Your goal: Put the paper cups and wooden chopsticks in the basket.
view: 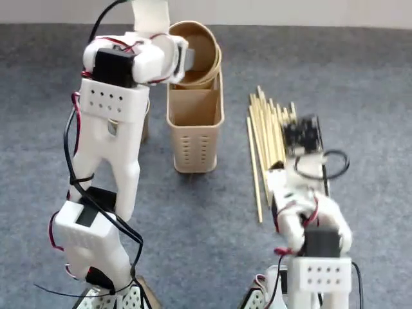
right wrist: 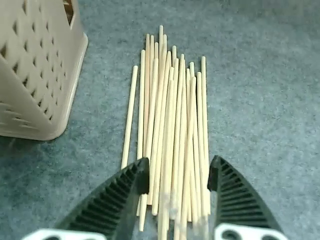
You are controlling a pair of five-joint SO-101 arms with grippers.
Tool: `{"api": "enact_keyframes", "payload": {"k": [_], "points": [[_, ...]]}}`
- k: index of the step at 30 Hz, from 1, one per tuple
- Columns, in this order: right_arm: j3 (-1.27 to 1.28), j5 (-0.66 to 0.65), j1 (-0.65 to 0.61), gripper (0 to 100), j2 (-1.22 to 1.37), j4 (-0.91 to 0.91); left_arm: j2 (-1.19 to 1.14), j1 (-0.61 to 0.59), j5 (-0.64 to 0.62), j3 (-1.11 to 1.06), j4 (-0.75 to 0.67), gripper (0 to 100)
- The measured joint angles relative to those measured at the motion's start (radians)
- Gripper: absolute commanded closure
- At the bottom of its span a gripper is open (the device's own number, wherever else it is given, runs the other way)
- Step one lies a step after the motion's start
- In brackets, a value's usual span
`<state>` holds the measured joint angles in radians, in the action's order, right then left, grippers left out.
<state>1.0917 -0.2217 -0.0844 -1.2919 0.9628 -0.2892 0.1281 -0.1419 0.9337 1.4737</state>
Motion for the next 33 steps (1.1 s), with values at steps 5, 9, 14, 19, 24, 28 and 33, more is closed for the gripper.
{"api": "enact_keyframes", "payload": {"k": [5,9,14,19,24,28,33], "points": [[0.187,0.000,-0.084,80.0,-0.189,-0.021,0.000,-0.025,0.000,0.000,-0.098,78],[0.304,0.000,-0.160,80.0,-0.298,-0.021,-0.011,-0.029,0.000,-0.002,-0.170,78],[0.379,0.018,-0.195,80.0,-0.387,-0.021,-0.069,-0.037,0.000,-0.002,-0.261,78],[0.384,0.020,-0.199,80.0,-0.425,-0.011,-0.106,-0.035,0.000,-0.002,-0.261,78],[0.404,0.020,-0.199,80.0,-0.433,-0.008,-0.104,-0.180,-0.028,0.041,-0.189,78],[0.422,0.020,-0.199,80.0,-0.434,-0.008,-0.097,-0.362,-0.095,0.055,-0.126,78],[0.436,0.020,-0.199,80.0,-0.434,-0.008,-0.117,-0.434,-0.051,-0.052,-0.029,78]]}}
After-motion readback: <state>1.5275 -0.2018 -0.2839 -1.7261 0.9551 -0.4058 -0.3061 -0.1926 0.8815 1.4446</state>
